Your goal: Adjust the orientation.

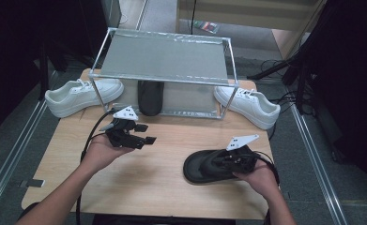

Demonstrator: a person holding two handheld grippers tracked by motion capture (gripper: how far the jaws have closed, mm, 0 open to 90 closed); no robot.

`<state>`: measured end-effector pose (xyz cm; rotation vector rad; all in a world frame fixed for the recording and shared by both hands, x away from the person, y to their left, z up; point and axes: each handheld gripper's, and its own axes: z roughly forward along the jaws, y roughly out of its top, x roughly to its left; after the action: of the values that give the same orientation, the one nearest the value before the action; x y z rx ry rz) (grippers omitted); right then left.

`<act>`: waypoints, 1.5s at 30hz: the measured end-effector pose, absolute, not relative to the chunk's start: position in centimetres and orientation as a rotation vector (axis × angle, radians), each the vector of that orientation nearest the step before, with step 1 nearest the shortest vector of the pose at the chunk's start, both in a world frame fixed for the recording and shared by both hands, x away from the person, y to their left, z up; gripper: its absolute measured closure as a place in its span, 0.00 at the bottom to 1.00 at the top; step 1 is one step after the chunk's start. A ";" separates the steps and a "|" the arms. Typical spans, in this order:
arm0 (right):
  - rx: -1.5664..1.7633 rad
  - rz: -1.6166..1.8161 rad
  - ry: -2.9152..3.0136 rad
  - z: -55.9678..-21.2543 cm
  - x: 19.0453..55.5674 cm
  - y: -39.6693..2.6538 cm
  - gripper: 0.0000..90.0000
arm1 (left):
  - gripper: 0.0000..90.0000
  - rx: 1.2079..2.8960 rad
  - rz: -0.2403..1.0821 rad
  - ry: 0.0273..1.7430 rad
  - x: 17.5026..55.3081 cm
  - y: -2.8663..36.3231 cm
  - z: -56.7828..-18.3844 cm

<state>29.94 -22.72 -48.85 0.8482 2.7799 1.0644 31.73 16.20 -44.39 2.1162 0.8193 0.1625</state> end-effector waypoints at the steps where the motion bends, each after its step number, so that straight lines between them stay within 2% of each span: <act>1: 0.846 1.067 2.782 -48.9 30.1 -22.5 1.00 | 0.43 2.117 0.163 0.819 31.7 16.2 -44.4; 28: 0.864 1.099 2.826 -49.4 32.1 -17.8 1.00 | 0.44 2.116 0.179 0.818 31.7 16.1 -44.8; 45: 0.907 1.096 2.784 -49.6 33.5 -15.6 1.00 | 0.46 2.173 0.164 0.791 32.2 14.9 -45.7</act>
<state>33.55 -15.57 -49.56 0.9070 2.7841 1.0959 32.24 14.90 -45.67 2.1732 0.7908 0.1638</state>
